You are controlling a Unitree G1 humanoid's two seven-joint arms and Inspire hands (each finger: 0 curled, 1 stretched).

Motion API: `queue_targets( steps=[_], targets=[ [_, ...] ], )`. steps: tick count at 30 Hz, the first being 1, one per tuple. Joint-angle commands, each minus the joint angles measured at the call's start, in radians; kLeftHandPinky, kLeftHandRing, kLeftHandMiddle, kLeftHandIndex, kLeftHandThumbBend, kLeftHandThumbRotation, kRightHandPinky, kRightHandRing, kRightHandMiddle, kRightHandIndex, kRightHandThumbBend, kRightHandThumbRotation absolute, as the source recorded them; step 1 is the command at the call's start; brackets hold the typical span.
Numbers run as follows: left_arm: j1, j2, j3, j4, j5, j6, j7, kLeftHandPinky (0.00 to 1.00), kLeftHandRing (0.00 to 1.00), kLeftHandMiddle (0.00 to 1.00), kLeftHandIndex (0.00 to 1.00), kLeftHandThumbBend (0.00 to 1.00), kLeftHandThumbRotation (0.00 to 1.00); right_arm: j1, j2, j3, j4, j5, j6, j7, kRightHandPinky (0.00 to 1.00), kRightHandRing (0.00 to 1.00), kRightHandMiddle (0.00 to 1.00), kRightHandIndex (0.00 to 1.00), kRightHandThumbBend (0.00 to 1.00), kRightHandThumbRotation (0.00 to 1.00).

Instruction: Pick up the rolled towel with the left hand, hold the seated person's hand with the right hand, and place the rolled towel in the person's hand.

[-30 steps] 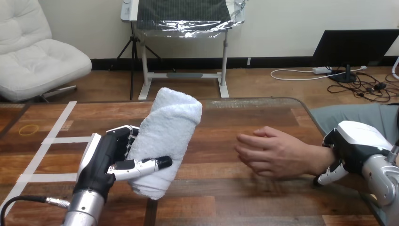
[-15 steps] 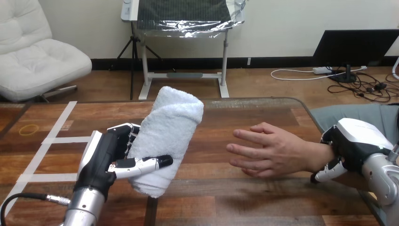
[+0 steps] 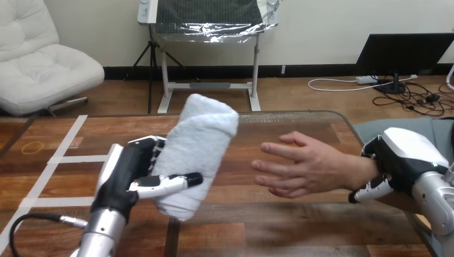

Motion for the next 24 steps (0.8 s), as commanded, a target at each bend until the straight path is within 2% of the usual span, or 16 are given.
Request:
queue_targets(
  steps=[1,13,19,24],
  targets=[
    [-0.108,-0.011,-0.031,0.001,0.009,-0.036,0.004,0.37,0.39,0.45,0.53,0.61,0.00,-0.022,0.003,-0.057,-0.101,0.029,0.009,0.001,0.17,0.25,0.35,0.39,0.69,0.00],
    [-0.167,-0.067,-0.085,0.018,0.026,-0.012,0.014,0.36,0.38,0.44,0.53,0.60,0.00,-0.028,-0.002,-0.085,-0.229,0.013,0.080,0.055,0.14,0.22,0.31,0.37,0.67,0.00],
    [-0.201,-0.114,-0.117,0.019,0.041,0.016,0.028,0.36,0.38,0.43,0.52,0.60,0.00,-0.032,-0.004,-0.093,-0.279,0.007,0.111,0.078,0.13,0.20,0.29,0.37,0.66,0.00],
    [-0.235,-0.165,-0.148,0.012,0.049,0.045,0.036,0.36,0.38,0.43,0.52,0.60,0.00,-0.033,-0.007,-0.100,-0.299,0.012,0.108,0.081,0.12,0.19,0.28,0.37,0.66,0.00]
  ],
)
